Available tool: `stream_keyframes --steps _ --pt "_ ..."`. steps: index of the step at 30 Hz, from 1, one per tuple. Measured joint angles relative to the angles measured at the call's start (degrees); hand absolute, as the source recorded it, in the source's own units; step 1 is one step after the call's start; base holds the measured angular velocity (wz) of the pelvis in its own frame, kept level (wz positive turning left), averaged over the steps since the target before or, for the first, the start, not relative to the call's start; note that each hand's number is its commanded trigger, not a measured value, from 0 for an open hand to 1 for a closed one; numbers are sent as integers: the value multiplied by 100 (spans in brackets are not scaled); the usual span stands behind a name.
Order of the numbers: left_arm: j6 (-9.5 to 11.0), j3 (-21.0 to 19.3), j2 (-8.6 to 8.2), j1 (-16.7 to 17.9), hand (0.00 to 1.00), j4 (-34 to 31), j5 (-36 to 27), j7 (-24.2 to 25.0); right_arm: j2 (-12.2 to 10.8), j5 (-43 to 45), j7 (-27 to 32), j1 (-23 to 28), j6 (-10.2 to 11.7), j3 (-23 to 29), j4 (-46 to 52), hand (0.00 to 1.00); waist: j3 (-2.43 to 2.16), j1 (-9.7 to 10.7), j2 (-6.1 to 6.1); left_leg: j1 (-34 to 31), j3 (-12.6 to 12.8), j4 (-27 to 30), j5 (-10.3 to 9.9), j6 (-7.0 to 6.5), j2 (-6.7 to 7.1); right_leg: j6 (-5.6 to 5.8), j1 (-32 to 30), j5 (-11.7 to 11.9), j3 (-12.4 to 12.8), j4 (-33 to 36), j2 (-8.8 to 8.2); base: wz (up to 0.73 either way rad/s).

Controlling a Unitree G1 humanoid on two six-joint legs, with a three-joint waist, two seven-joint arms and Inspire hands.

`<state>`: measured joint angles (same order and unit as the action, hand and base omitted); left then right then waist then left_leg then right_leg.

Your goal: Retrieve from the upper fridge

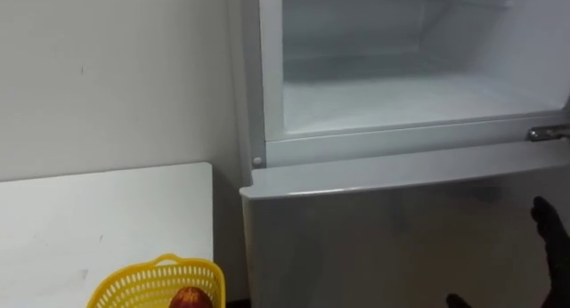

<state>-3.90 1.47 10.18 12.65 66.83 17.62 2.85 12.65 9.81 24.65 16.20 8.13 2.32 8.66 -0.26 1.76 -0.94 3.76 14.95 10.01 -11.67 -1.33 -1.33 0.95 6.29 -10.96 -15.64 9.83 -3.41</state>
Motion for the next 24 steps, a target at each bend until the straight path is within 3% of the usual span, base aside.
stream_keyframes --steps 3,7,11,15,24 --pt "-83 -5 -16 -2 0 -7 1 12 -197 9 -120 132 -76 -7 -107 0 -3 -15 13 -20 15 -5 -1 1 -5 -1 -59 0 35 4 3 -7" --pt "-114 -16 -13 -58 0 -40 -2 24 -197 -114 -345 184 -120 -51 -272 0 0 0 47 -22 67 -15 -2 1 -7 -4 -102 2 131 3 9 -7" --pt "-108 -15 -22 -103 0 -31 -17 25 -267 -313 -574 191 -199 -224 -1114 0 -16 -5 19 -9 79 8 -1 1 -5 -4 -108 3 138 8 9 -1" --pt "-107 -12 -26 -164 0 -32 -21 55 -326 -379 -808 190 -202 -343 -1584 0 -11 22 85 -15 86 -7 -2 1 -5 -4 -101 3 142 27 9 -2" --pt "-182 -18 -109 -30 0 -36 -94 22 -404 -383 -925 327 -278 -403 -2557 0 -2 0 127 20 85 -8 -4 3 -4 -4 -69 3 137 1 13 0"
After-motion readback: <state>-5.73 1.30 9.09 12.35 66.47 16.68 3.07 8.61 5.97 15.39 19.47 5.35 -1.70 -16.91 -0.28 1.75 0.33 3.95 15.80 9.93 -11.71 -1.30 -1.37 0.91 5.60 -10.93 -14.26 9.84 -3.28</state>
